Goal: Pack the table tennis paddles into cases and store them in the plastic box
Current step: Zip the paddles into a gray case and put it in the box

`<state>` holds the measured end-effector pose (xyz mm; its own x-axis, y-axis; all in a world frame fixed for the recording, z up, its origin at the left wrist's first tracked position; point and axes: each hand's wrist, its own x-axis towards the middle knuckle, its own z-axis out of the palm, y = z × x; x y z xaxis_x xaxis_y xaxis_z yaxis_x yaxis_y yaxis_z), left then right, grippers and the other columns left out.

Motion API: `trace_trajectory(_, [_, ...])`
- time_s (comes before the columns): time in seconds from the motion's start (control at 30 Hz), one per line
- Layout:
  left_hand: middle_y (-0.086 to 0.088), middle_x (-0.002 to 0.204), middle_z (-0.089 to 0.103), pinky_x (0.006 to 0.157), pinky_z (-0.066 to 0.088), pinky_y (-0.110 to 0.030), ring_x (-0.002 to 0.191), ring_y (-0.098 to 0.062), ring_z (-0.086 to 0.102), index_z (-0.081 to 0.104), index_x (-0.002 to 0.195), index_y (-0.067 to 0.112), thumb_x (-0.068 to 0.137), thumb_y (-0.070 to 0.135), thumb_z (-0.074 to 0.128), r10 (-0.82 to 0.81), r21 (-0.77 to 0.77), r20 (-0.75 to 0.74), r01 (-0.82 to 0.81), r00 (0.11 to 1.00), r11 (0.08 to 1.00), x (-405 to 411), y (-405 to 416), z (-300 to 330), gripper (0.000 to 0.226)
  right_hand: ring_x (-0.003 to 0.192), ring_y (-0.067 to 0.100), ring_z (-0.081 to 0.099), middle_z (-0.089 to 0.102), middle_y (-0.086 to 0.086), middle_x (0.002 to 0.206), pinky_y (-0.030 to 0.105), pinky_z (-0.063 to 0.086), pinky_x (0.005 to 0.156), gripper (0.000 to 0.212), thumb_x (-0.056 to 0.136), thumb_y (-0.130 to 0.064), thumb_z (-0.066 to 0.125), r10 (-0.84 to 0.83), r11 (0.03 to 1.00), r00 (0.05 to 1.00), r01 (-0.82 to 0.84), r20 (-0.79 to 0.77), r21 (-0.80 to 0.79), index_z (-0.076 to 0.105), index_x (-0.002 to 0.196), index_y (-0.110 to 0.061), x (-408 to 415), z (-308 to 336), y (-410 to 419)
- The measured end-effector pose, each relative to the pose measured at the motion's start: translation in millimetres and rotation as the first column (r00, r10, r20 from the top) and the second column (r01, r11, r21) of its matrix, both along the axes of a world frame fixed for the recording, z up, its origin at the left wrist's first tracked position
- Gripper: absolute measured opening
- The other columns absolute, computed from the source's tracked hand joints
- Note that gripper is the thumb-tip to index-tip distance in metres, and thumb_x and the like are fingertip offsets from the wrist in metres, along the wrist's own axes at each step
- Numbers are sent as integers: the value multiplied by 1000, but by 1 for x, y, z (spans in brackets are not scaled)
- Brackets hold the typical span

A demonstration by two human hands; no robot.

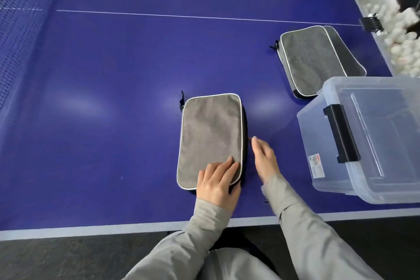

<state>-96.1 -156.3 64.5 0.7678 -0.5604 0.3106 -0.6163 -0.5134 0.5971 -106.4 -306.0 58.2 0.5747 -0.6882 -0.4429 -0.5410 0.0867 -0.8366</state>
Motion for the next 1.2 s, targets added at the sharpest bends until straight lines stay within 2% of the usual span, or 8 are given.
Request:
trace_trajectory(0.07, [1, 112, 70, 65, 51, -34, 85, -24, 67, 73, 102, 14, 61, 15, 75, -15, 34, 29, 14, 999, 999, -3, -4, -14, 41, 104, 5, 50, 57, -12, 109, 22, 35, 91, 34, 96, -43, 45, 4, 996, 1000, -3, -13, 94, 61, 109, -16, 6, 6, 0])
trace_trajectory(0.27, [5, 114, 68, 78, 47, -35, 91, -21, 66, 70, 109, 19, 69, 41, 74, -119, 137, 10, 117, 993, 984, 1, 0, -31, 46, 97, 23, 57, 61, 13, 106, 32, 44, 86, 33, 84, -26, 69, 94, 992, 984, -105, -152, -65, 55, 103, -4, 11, -10, 8])
trace_trajectory(0.4, [2, 126, 59, 92, 36, -38, 111, -23, 55, 63, 119, 22, 76, 49, 66, 254, 146, -206, -228, 945, 963, 42, 22, -33, 50, 99, 25, 56, 58, 13, 113, 29, 43, 82, 36, 84, -24, 68, 68, 995, 979, -80, -193, -55, 51, 109, -5, 11, -18, 7])
trace_trajectory(0.5, [0, 138, 45, 104, 35, -43, 126, -23, 42, 45, 135, 21, 76, 46, 71, 479, 256, -556, -408, 680, 876, 84, 39, -39, 69, 96, 25, 55, 57, 14, 113, 30, 43, 81, 36, 86, -23, 67, 56, 996, 979, -70, -195, -61, 50, 112, -4, 11, -21, 9])
trace_trajectory(0.6, [0, 130, 50, 99, 44, -40, 111, -21, 54, 35, 140, 22, 75, 42, 74, 352, 155, -873, -493, 338, 856, 110, 42, -42, 78, 91, 20, 52, 58, 12, 112, 27, 39, 77, 35, 87, -22, 65, 41, 996, 979, -55, -200, -66, 49, 113, -5, 11, -25, 11])
trace_trajectory(0.7, [-1, 124, 57, 98, 47, -47, 105, -23, 59, 40, 137, 21, 75, 44, 74, 279, 179, -952, -509, 127, 842, 123, 38, -45, 75, 94, 22, 54, 58, 12, 114, 29, 42, 79, 37, 88, -22, 64, 31, 997, 978, -44, -209, -60, 49, 117, -6, 11, -29, 10])
trace_trajectory(0.97, [-5, 110, 64, 91, 52, -40, 98, -27, 63, 59, 117, 11, 68, 36, 82, 357, 266, -916, -390, 181, 881, 139, 25, -48, 60, 127, 23, 45, 47, 7, 138, 36, 39, 105, 53, 92, -16, 57, 43, 998, 983, -50, -179, -37, 35, 140, -19, 11, -34, 8])
trace_trajectory(1.2, [-6, 91, 67, 66, 52, -30, 77, -22, 64, 61, 93, 9, 66, 33, 83, 298, 260, -951, -317, 78, 912, 138, 14, -49, 43, 132, 24, 41, 45, 6, 143, 39, 33, 112, 47, 96, -13, 49, 98, 991, 970, -117, -220, -72, 40, 142, -20, 11, -38, -2])
